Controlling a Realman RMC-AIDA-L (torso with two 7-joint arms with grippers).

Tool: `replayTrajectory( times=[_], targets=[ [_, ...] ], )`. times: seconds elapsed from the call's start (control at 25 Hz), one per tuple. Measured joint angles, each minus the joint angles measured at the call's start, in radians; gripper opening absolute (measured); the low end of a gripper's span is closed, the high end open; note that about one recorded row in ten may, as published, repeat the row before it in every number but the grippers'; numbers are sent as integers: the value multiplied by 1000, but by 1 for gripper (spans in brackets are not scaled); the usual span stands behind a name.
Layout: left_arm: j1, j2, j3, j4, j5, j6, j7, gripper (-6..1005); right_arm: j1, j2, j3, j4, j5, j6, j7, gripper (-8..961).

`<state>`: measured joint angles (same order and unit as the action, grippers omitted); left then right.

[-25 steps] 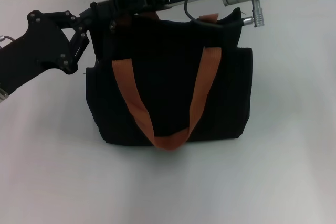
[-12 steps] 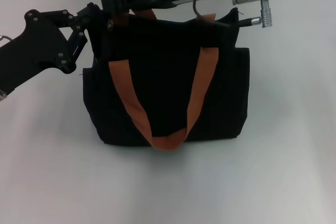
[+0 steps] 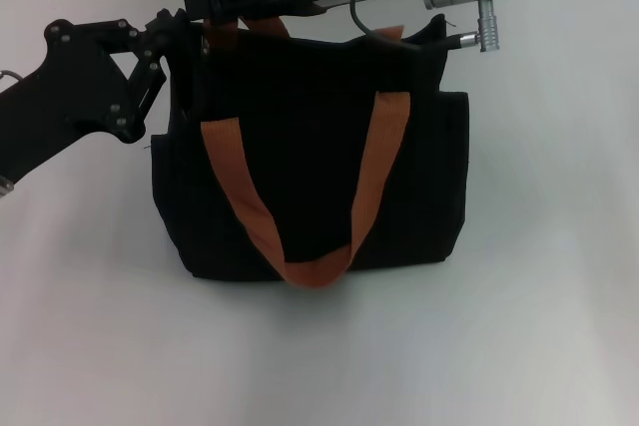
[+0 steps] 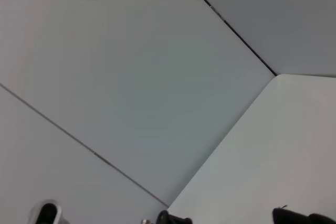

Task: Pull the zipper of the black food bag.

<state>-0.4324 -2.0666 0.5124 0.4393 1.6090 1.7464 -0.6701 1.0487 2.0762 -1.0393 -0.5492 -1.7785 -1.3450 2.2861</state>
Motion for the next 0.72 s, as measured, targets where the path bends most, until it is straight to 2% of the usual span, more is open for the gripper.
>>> replayTrajectory(
  times=[0.48, 0.72],
  targets=[
    [10, 1, 0, -1, -13, 2, 1, 59, -21, 1, -10, -51, -35, 57, -84, 418],
    [11, 2, -2, -1, -14, 1, 1, 61, -16, 7, -89, -114, -97, 110, -166, 417]
  ],
)
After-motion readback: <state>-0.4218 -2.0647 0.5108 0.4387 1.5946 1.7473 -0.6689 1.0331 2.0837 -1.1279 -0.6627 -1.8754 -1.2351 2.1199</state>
